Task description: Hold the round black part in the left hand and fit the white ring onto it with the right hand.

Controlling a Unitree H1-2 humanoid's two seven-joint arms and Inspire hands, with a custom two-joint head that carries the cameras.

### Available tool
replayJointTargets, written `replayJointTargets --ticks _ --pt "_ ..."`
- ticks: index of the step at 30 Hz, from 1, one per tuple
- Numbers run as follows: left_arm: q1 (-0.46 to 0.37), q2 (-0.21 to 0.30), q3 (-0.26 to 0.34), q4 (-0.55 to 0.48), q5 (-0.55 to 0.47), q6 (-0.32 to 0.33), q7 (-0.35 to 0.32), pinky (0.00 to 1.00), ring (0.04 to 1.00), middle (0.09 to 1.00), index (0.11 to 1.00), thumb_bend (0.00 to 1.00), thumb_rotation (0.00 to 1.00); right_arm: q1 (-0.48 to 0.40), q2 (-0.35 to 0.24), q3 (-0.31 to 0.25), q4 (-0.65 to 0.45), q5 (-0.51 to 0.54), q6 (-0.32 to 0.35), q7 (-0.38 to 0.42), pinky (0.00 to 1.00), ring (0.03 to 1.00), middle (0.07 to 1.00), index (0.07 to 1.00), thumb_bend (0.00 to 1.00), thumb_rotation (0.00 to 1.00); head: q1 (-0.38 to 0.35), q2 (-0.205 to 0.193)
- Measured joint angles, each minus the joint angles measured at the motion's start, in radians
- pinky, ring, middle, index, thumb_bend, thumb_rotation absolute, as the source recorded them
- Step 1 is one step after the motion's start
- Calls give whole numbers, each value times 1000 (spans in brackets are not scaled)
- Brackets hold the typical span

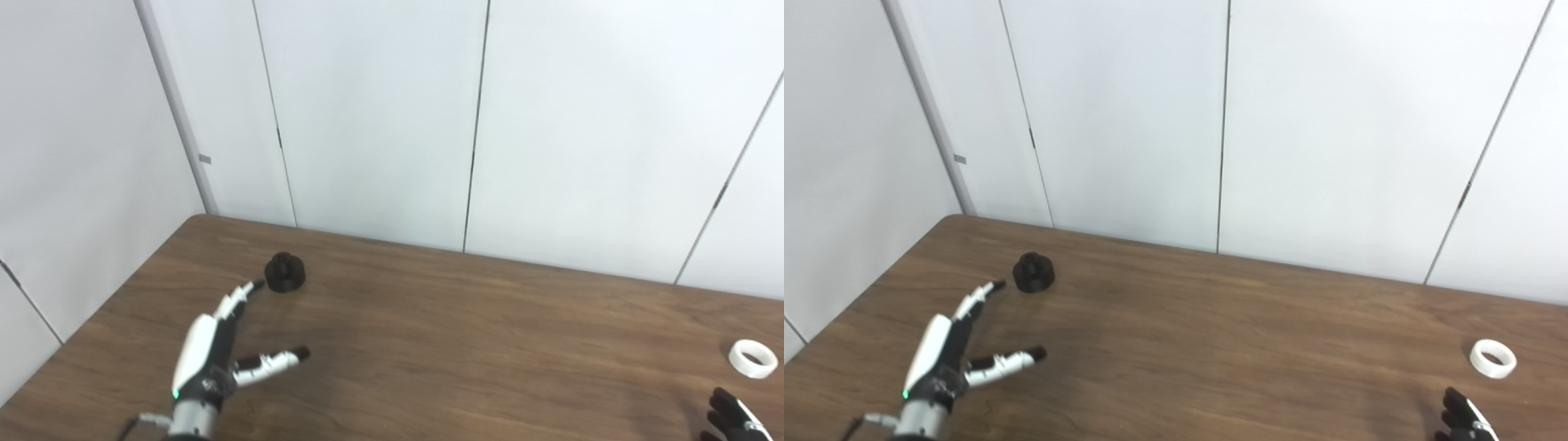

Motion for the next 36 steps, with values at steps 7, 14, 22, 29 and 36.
replayJointTargets --ticks 7,14,22,29,36 --pt "-67 60 27 90 0 35 4 1000 1000 963 895 954 373 -1 -2 7 0 -14 -1 -9 806 893 893 872 549 926 -2 -2" --pt "-143 130 50 236 -4 33 23 1000 1000 959 871 952 342 0 -8 11 0 -30 -6 -19 797 887 892 876 518 931 -2 2" --pt "-240 164 -10 385 31 37 47 1000 996 952 834 973 370 8 -10 19 -9 -30 -4 -19 822 896 898 882 519 934 -14 11" --pt "-336 179 -78 514 63 76 47 1000 1000 965 863 1000 421 13 -10 21 -17 -29 -5 -19 819 895 895 879 514 937 -18 18" --pt "-409 192 -141 624 65 76 43 1000 1000 967 852 1000 425 16 -10 25 -24 -29 2 -19 829 900 901 885 476 933 -21 20"
